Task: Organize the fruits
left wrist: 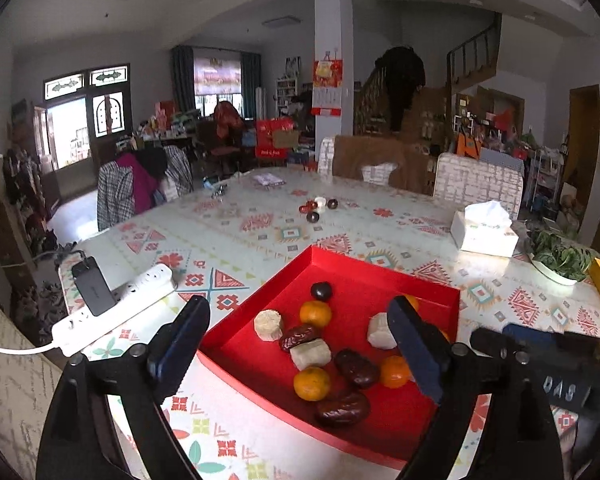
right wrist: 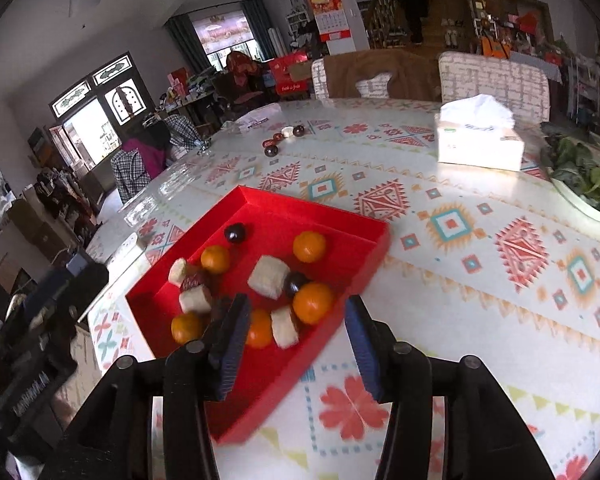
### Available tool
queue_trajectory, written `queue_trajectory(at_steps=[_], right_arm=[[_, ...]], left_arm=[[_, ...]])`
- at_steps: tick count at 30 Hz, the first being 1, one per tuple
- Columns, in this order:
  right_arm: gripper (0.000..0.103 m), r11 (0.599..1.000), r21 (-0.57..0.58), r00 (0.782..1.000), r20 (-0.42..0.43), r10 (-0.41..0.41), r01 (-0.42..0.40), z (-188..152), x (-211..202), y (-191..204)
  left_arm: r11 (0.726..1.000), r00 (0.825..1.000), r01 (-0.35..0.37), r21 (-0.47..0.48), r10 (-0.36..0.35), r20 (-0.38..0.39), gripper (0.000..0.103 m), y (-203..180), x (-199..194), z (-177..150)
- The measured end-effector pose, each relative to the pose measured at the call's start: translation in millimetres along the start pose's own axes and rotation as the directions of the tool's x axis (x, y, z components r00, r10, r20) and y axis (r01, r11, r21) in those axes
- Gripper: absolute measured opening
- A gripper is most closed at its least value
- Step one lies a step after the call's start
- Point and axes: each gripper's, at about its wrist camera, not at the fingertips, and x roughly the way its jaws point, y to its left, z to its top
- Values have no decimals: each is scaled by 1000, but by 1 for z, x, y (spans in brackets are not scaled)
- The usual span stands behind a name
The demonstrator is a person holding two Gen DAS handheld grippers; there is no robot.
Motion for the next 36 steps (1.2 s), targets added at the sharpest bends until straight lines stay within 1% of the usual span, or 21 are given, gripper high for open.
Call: queue_trajectory(at_steps=[4,6,8,11,13,15,18,19,23,28,31,36], right_arm=[[56,999,-26,1000,19,-19,20,-18,-20,0],[57,999,-38,999,25,-26,27,-25,-28,-2],[57,998,-55,999,35,-31,33,-32,-37,-1],[58,996,-78,998,50,-34,38,-41,-50,1],[59,995,-88,998,60,-31,37,-46,-58,2],[60,995,-94,997,65,-29,35,-52,-64,3],[61,995,-99,997,76,-23,30,-61,-74,5],[63,994,-102,997,78,-23,31,-63,-76,5],[66,991,-120,995,86,-43,53,-75,-84,8],[66,987,-141,994,83,-64,75,-87,-89,10],[67,986,-147,994,87,-67,79,-93,-91,11],[68,985,-150,994,85,-67,79,-98,-92,13]], left_arm=[[999,999,-25,21,24,35,93,-13,-21,-2],[998,997,-47,29,45,64,99,-19,-31,-2],[997,992,-73,33,69,108,103,-26,-46,-2],[995,985,-94,28,89,146,103,-32,-63,-3],[991,978,-128,24,122,168,103,-36,-74,-6],[991,976,-135,26,128,174,103,-39,-81,-8],[993,982,-109,34,103,158,103,-43,-89,-13],[995,984,-98,37,91,151,103,-45,-91,-14],[997,991,-58,48,51,127,103,-49,-97,-22],[1000,998,16,22,-18,68,103,-47,-97,-26],[1000,998,29,8,-29,52,103,-46,-98,-29],[1000,999,28,9,-28,46,103,-48,-98,-32]])
